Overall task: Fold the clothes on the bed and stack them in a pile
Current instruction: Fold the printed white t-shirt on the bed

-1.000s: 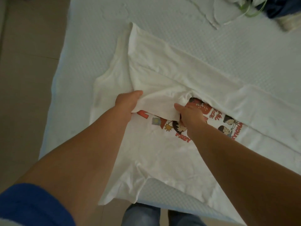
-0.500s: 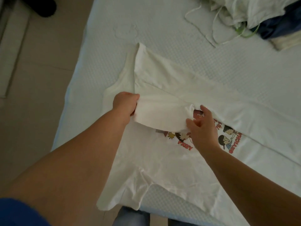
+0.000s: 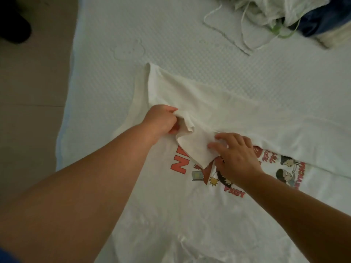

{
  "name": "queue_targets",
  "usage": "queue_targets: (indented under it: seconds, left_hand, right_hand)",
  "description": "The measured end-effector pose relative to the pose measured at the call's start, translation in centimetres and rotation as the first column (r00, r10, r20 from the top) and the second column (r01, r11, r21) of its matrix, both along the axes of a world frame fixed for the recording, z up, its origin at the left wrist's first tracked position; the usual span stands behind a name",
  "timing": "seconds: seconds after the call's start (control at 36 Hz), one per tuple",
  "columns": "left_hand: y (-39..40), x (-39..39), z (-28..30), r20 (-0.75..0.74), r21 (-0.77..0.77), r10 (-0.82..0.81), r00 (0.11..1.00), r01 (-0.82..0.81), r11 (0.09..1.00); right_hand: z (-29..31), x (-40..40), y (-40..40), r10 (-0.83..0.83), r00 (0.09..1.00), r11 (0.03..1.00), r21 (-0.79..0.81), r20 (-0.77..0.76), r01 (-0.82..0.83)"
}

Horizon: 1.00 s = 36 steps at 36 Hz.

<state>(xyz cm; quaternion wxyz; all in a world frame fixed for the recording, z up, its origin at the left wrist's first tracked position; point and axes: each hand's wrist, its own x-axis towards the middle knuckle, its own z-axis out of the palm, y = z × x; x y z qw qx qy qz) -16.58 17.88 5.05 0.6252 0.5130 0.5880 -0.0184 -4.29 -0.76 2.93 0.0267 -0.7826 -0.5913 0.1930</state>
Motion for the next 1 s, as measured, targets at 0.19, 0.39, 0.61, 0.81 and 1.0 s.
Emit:
queue_targets:
  seconds: [0.19, 0.39, 0.61, 0.81, 1.0]
  left_hand:
    - [0.9, -1.0, -1.2, -0.175, 0.380, -0.293, 0.940, 0.339, 0.861]
    - [2.3, 0.7, -1.1, -0.244, 0.477, -0.153, 0.958, 0.256, 0.841]
    - [-0.1, 0.9, -1.4, -0.327, 0.807, -0.166, 0.930, 0.366, 0.463]
    - [-0.8, -1.1, -5.7, -0.667, 0.425, -0.564, 0.486, 0.871, 0.247]
    - [0.9, -1.0, -3.8, -0.523, 0.573, -0.452, 0.723, 0.691, 0.442]
  right_hand:
    - [1.1, 0.2, 0.9, -0.407, 0.764, 0.880, 0.009, -0.501, 0.475]
    - [1.6, 4.0, 4.4, -0.814, 0.142, 0.397, -0.361, -0.564, 0.844]
    - [0.7, 2.7, 4.4, -0.557, 0.811, 0.796, 0.164, -0.178, 0.583]
    - [-3.3, 2.7, 3.6, -0.098, 0.993, 0.964, -0.240, 0.067, 0.112]
    - [-1.2, 2.2, 5.1, -0.146, 0.988, 0.974, -0.165, 0.056, 0.154]
